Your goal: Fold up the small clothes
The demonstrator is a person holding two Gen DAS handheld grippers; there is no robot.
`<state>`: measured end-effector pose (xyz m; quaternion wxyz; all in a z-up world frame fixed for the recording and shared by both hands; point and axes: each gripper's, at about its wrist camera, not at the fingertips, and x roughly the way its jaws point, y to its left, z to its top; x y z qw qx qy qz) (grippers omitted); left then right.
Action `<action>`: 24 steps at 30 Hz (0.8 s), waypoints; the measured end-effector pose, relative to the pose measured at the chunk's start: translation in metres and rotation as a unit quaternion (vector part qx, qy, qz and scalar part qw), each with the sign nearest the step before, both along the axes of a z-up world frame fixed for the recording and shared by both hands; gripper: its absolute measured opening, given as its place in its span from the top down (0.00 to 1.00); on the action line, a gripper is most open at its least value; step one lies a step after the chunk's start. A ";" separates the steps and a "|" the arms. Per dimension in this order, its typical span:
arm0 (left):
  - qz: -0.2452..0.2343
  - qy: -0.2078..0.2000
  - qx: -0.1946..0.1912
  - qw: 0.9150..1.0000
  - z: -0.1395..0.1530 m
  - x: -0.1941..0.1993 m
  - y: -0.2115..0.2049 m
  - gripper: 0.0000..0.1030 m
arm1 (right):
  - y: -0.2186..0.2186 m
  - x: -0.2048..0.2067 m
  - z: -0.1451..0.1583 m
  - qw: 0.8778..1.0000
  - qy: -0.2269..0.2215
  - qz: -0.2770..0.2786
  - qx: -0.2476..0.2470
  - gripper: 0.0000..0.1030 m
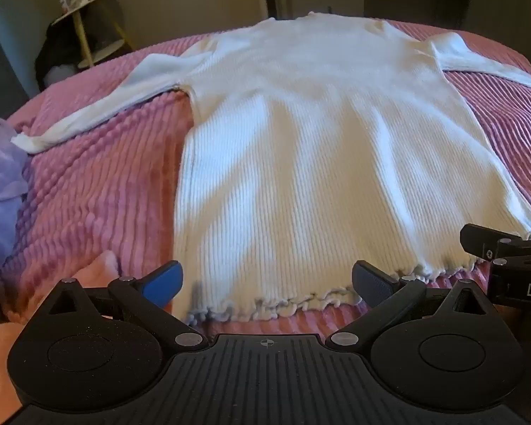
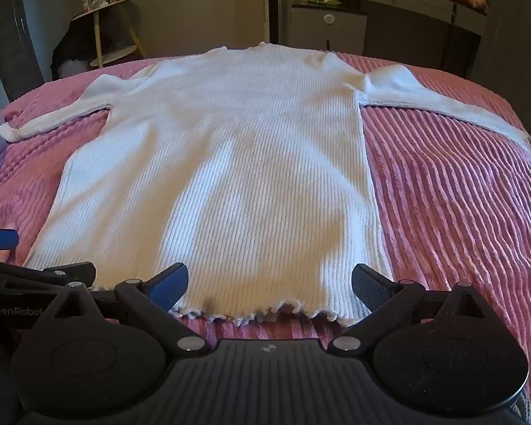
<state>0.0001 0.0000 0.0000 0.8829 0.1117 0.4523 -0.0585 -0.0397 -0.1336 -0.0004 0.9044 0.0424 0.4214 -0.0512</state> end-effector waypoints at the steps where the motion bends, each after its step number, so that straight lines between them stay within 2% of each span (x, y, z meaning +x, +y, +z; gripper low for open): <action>1: 0.001 -0.001 -0.003 1.000 0.000 0.000 0.000 0.00 | 0.000 0.000 0.000 1.000 0.001 0.000 0.001 0.04; 10: 0.007 0.012 -0.024 1.000 -0.004 0.006 0.007 0.00 | -0.002 0.002 -0.001 1.000 0.000 0.001 -0.002 0.04; 24: 0.006 0.015 -0.016 1.000 -0.003 0.003 0.004 0.00 | 0.000 0.000 -0.001 1.000 -0.001 -0.001 -0.002 0.04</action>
